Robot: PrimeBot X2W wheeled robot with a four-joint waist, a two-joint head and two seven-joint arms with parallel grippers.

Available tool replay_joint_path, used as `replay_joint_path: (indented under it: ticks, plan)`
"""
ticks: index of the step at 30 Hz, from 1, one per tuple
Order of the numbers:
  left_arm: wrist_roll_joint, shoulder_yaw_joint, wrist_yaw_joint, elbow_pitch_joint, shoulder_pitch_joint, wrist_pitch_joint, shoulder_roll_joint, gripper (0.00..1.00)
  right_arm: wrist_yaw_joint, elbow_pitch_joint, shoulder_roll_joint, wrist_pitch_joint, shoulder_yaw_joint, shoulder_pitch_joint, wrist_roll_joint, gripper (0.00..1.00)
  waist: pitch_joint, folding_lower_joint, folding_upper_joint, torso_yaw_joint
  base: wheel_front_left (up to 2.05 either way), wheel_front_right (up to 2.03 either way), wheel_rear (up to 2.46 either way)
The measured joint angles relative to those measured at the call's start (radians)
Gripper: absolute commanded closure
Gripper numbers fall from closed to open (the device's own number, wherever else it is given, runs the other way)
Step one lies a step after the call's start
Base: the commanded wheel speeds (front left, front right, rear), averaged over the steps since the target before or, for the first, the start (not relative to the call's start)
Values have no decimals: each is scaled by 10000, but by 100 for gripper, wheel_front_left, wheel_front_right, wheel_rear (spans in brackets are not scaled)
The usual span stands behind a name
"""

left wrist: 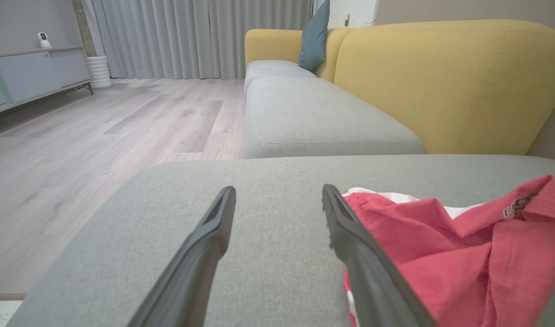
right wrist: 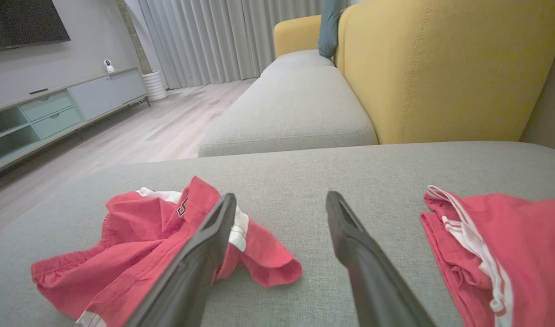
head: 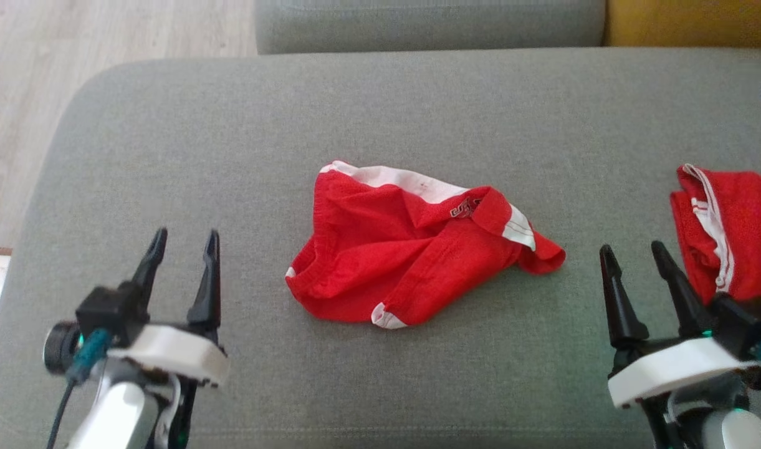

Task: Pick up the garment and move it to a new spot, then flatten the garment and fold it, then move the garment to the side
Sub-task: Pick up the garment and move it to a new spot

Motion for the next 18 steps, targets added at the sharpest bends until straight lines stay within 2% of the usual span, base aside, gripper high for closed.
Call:
replay_joint_path:
  ticks: [10,18]
  plan:
    - [4,-31,6,-192,895,0,65,0,0,-151,2,255,-58,836,8,0,-683,0,0,-17,0,0,0]
    - [6,-69,96,-332,1085,17,121,0,0,-318,2,360,-98,865,19,0,-800,0,0,-61,0,0,0]
